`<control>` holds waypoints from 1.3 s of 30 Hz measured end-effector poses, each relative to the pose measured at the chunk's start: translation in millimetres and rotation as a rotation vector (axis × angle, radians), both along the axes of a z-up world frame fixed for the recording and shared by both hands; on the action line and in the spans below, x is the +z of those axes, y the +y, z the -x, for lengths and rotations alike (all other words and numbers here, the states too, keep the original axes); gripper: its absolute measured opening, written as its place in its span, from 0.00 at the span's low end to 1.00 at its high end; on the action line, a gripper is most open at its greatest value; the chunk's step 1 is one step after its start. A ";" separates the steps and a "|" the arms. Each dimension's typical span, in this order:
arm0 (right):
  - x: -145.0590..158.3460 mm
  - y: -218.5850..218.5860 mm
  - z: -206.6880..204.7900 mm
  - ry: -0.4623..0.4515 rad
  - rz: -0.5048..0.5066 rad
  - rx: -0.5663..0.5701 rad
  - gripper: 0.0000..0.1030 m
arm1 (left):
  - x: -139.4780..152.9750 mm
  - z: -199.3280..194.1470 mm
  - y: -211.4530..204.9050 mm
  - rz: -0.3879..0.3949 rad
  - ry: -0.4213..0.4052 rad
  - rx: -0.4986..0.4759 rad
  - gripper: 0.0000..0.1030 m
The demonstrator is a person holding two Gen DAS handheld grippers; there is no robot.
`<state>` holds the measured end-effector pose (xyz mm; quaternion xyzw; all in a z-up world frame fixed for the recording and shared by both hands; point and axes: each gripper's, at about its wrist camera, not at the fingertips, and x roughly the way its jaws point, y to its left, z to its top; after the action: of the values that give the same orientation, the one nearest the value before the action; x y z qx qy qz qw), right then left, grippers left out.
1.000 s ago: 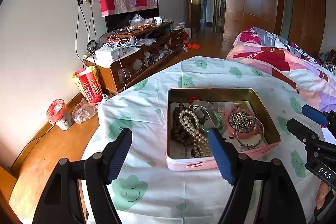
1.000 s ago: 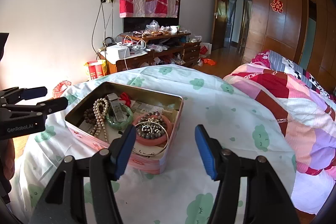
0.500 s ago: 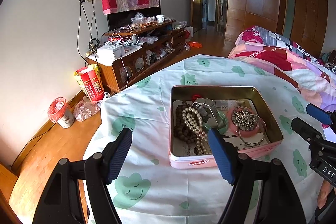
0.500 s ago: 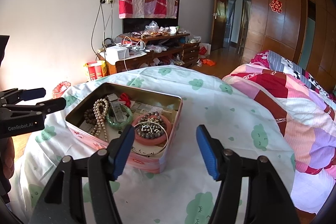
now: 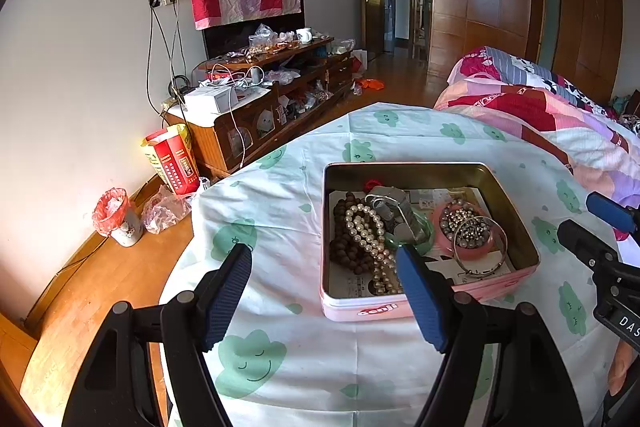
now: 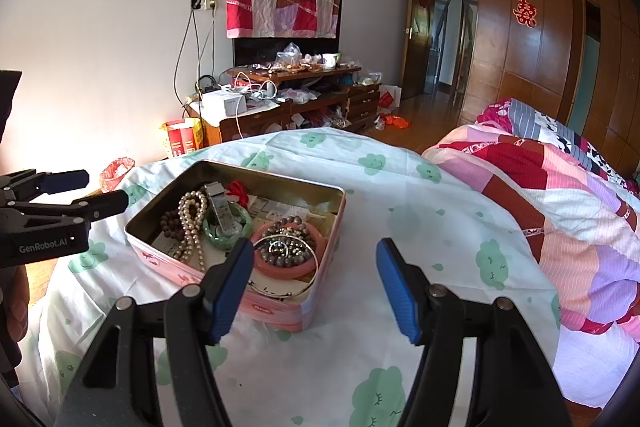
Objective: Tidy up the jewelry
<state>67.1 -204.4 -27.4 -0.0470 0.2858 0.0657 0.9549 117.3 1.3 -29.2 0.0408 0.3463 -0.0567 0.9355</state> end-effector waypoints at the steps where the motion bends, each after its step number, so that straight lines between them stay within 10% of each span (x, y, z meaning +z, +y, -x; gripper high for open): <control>1: 0.0 -0.1 0.0 0.000 0.000 0.000 0.64 | -0.5 -0.3 0.2 -0.001 0.002 0.000 0.73; 39: -4.0 -5.5 -0.1 -0.003 0.000 -0.014 0.65 | -6.1 -3.8 -2.1 -0.039 0.020 0.038 0.75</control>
<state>67.2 -209.9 -31.5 -0.0450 0.2846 0.0592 0.9557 121.1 -0.8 -35.3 0.0516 0.3573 -0.0324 0.9320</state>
